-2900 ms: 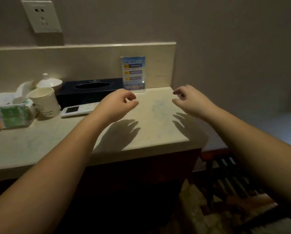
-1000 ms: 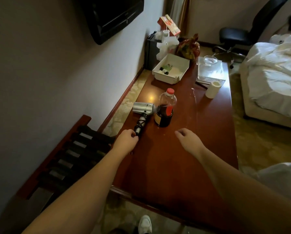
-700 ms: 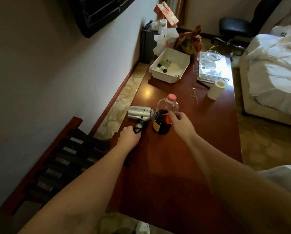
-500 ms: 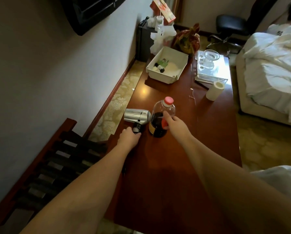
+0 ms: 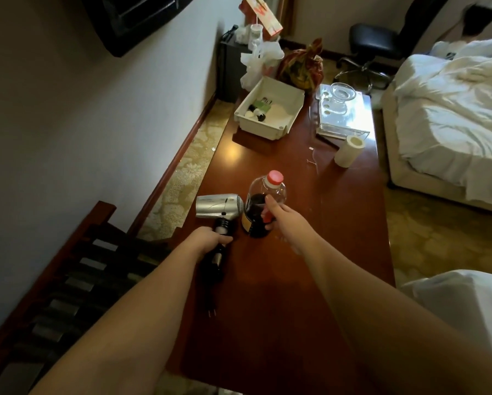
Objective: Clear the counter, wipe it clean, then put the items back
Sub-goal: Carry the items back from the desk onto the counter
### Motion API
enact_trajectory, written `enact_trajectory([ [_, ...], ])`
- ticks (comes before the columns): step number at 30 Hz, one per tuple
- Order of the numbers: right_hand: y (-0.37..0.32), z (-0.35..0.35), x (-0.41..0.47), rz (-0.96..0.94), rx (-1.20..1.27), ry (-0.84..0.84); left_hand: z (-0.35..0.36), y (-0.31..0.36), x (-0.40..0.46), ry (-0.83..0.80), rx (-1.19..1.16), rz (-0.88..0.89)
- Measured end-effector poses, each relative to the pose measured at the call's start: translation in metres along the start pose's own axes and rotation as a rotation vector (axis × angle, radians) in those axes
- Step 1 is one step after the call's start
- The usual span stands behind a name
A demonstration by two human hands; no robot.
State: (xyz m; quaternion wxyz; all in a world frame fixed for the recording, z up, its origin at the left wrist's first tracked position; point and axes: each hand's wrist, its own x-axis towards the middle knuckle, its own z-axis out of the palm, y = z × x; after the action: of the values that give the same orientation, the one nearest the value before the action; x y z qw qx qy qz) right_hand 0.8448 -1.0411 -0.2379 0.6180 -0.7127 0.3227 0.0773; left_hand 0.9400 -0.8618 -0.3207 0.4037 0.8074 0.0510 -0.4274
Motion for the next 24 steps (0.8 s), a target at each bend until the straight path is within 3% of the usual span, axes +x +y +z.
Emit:
enact_trajectory([
  [14, 0.058, -0.017, -0.07, 0.038, 0.047, -0.09, 0.032, -0.071, -0.106, -0.057, -0.616, -0.103],
  [24, 0.114, -0.035, -0.149, -0.031, -0.006, -0.223, 0.081, -0.137, -0.22, 0.11, -0.784, 0.0],
])
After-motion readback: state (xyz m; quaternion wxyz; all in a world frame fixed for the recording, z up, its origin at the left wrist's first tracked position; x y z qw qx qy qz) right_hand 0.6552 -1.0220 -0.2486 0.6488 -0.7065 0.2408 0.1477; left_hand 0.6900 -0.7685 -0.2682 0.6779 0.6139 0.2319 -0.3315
